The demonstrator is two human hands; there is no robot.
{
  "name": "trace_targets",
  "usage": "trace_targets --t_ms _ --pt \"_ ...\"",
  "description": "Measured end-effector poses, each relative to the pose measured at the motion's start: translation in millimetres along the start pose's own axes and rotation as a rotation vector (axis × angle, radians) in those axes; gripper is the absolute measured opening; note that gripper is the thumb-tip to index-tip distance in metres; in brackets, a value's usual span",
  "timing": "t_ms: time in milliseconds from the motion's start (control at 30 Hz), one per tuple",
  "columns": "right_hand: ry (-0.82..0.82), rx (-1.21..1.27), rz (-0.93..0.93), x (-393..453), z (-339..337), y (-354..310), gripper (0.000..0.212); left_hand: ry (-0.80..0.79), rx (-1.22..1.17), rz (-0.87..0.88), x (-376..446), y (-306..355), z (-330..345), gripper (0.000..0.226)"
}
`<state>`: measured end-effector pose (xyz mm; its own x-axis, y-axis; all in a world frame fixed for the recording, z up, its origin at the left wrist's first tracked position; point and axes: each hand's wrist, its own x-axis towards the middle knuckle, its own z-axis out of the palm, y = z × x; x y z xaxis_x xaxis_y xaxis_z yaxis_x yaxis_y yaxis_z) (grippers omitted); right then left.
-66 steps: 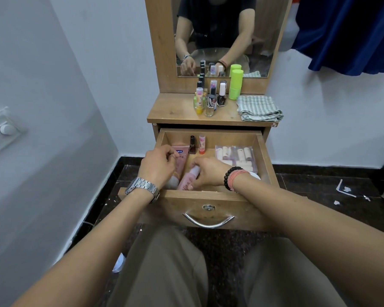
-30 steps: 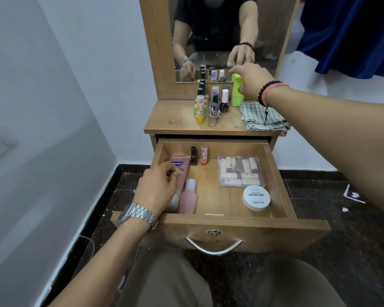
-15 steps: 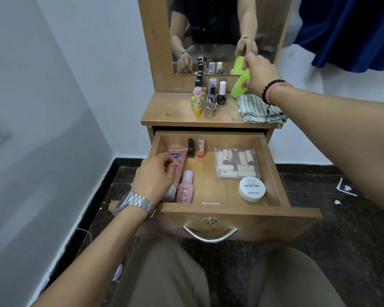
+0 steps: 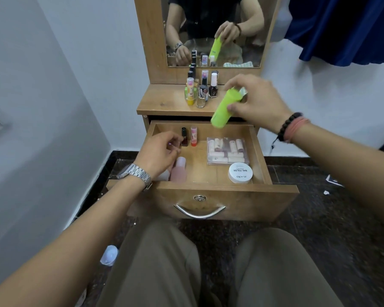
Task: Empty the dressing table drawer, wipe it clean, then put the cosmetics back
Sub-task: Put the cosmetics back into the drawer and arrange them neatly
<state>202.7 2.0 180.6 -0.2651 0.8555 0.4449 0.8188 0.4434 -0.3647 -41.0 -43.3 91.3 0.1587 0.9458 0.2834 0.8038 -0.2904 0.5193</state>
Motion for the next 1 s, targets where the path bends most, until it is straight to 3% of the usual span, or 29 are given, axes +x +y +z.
trace_targets --t_ms 100,200,500,667,1000 --pt "-0.100 0.075 0.054 -9 37 -14 0.036 -0.046 -0.021 0.004 13 5 6 0.033" --pt "-0.163 0.189 0.245 -9 71 -16 0.033 -0.115 0.020 -0.058 25 5 11 0.039" --pt "-0.201 0.407 0.675 -10 115 -9 0.006 -0.258 0.127 -0.190 50 -8 33 0.045" --pt "-0.225 0.313 0.660 -10 125 -2 0.033 -0.251 0.113 -0.272 55 -16 40 0.039" --pt "-0.279 0.137 0.548 -7 139 1 0.034 -0.212 0.142 -0.313 56 -19 45 0.039"
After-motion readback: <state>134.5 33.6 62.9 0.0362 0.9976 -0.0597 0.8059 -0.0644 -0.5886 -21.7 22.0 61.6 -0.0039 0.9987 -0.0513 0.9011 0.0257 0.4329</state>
